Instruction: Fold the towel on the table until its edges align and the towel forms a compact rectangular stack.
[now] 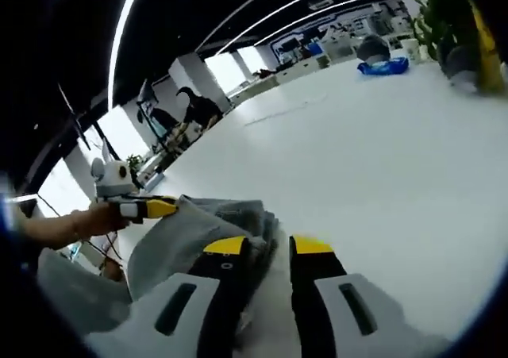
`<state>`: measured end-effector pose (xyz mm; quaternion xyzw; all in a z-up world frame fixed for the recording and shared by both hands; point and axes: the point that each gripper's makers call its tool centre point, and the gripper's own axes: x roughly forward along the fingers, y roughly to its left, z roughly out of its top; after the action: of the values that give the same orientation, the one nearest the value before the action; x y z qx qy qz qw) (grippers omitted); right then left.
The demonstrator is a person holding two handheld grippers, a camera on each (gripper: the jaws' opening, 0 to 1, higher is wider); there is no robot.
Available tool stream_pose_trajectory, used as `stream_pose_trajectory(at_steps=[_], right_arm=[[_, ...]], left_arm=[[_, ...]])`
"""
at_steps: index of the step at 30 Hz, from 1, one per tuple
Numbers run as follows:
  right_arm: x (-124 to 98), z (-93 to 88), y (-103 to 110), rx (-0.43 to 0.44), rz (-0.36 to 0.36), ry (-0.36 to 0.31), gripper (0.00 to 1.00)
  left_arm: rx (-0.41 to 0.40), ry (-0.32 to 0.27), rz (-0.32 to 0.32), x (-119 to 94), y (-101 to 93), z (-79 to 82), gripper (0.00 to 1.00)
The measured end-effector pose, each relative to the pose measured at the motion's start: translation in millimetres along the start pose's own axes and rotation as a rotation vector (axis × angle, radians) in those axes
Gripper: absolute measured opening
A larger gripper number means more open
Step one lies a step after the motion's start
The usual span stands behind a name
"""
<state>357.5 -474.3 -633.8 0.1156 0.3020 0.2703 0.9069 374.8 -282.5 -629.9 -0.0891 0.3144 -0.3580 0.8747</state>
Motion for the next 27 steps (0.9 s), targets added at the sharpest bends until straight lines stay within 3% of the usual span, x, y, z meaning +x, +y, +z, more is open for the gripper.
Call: stream_pose_trajectory(at_steps=[4,7,10,14,17,20,22,23,27], right_arm=[[-3,9.9,-2,-0.150,-0.049,0.016,0.31],[-8,26.5,17,-0.221,0.016,-0.002,0.42],[-19,33.8,44,-0.388,0.094,0.019,0.46],[-28,11.7,74,-0.535,0.186,0.125,0.44],[-29,-13.2,92,-0.510,0.261,0.176,0.51],[-26,-35.7,94,-0.559,0.283,0.242,0.48],[-24,-49.9,96,-0.599,0.301,0.285,0.46],[-21,-51.3,95,-0.602,0.295,0.278,0.47],[-16,-51.1,88,-0.582,0.299,0.272,0.47]], left_arm=[[0.090,-0.005,0.041,-1,2.5,2.2,0.26],[0.164,-0.028,0.017,-9,-6.3,11.2,0.24],[0.290,-0.057,-0.064,-25,-31.2,21.0,0.27],[0.453,-0.003,-0.138,-40,-59.4,10.3,0.32],[0.611,0.071,-0.178,-41,-74.5,-10.0,0.45],[0.658,0.120,-0.219,-41,-81.4,-29.3,0.47],[0.653,0.154,-0.205,-36,-77.2,-38.2,0.49],[0.649,0.181,-0.206,-33,-75.1,-43.4,0.50],[0.670,0.192,-0.206,-27,-70.6,-46.0,0.51]])
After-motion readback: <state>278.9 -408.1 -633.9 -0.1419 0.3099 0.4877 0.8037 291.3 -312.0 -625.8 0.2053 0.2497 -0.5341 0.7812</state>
